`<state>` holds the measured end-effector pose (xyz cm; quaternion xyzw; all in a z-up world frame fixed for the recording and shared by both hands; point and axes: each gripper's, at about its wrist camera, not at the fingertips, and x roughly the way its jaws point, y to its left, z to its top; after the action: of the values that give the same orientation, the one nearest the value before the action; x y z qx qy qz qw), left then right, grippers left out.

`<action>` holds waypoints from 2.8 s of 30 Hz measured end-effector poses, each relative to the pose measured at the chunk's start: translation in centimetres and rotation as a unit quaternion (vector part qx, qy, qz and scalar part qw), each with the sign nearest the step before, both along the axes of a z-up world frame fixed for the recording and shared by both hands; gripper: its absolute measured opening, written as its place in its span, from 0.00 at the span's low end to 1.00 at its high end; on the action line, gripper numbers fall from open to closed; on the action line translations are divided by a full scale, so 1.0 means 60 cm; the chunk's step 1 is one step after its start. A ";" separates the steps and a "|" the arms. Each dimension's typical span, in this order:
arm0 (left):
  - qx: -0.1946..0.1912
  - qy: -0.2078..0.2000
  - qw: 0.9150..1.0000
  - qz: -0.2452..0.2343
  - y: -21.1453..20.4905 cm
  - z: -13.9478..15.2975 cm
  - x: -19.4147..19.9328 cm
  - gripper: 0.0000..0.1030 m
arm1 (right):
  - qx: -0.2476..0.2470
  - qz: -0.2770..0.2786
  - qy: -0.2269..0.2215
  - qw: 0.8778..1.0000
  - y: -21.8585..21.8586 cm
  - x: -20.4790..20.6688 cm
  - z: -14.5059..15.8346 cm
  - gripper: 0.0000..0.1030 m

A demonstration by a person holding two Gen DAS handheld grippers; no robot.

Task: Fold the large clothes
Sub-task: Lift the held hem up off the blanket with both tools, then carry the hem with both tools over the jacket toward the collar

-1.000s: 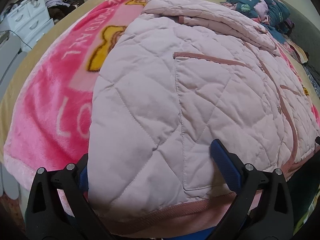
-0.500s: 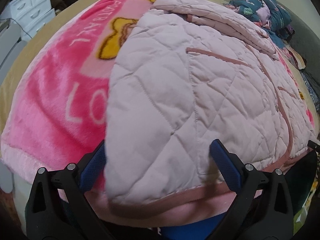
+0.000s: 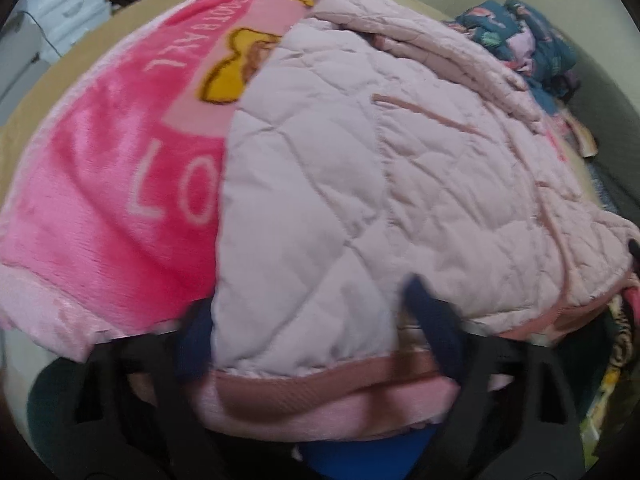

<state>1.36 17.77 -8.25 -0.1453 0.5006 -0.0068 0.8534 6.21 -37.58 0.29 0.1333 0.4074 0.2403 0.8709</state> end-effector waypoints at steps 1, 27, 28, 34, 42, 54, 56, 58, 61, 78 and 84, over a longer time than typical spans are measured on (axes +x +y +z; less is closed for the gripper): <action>0.001 -0.001 1.000 0.000 -0.001 0.000 -0.001 0.62 | 0.002 -0.001 -0.003 1.000 0.000 0.003 0.003 0.18; 0.011 -0.139 0.990 -0.031 -0.031 0.174 0.056 0.11 | 0.037 -0.029 -0.055 0.997 -0.010 0.040 0.051 0.16; 0.011 -0.142 0.989 -0.031 -0.030 0.180 0.058 0.11 | 0.037 -0.030 -0.057 0.997 -0.010 0.043 0.054 0.16; 0.018 -0.164 0.986 -0.033 -0.034 0.211 0.076 0.11 | 0.040 -0.034 -0.072 0.996 -0.009 0.062 0.075 0.16; 0.025 -0.179 0.983 -0.036 -0.036 0.238 0.107 0.11 | 0.045 -0.039 -0.089 0.994 -0.006 0.085 0.098 0.16; 0.042 -0.205 0.977 -0.042 -0.041 0.288 0.160 0.11 | 0.057 -0.052 -0.120 0.990 -0.003 0.129 0.146 0.16; 0.042 -0.211 0.976 -0.043 -0.041 0.296 0.168 0.11 | 0.057 -0.055 -0.123 0.989 -0.002 0.136 0.153 0.16; 0.044 -0.214 0.975 -0.043 -0.042 0.302 0.175 0.11 | 0.061 -0.060 -0.127 0.988 -0.004 0.144 0.160 0.16; 0.045 -0.222 0.973 -0.042 -0.043 0.314 0.188 0.11 | 0.068 -0.066 -0.133 0.987 -0.006 0.158 0.169 0.16; 0.070 -0.249 0.966 -0.025 -0.036 0.373 0.314 0.11 | 0.087 -0.106 -0.147 0.980 -0.016 0.281 0.213 0.16; 0.083 -0.238 0.968 -0.017 -0.031 0.372 0.388 0.11 | 0.087 -0.120 -0.139 0.979 -0.014 0.355 0.212 0.16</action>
<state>24.66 15.94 14.08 -0.0596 0.2841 -0.0136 0.9569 27.51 -38.39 12.99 0.2222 0.2412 0.1851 0.9264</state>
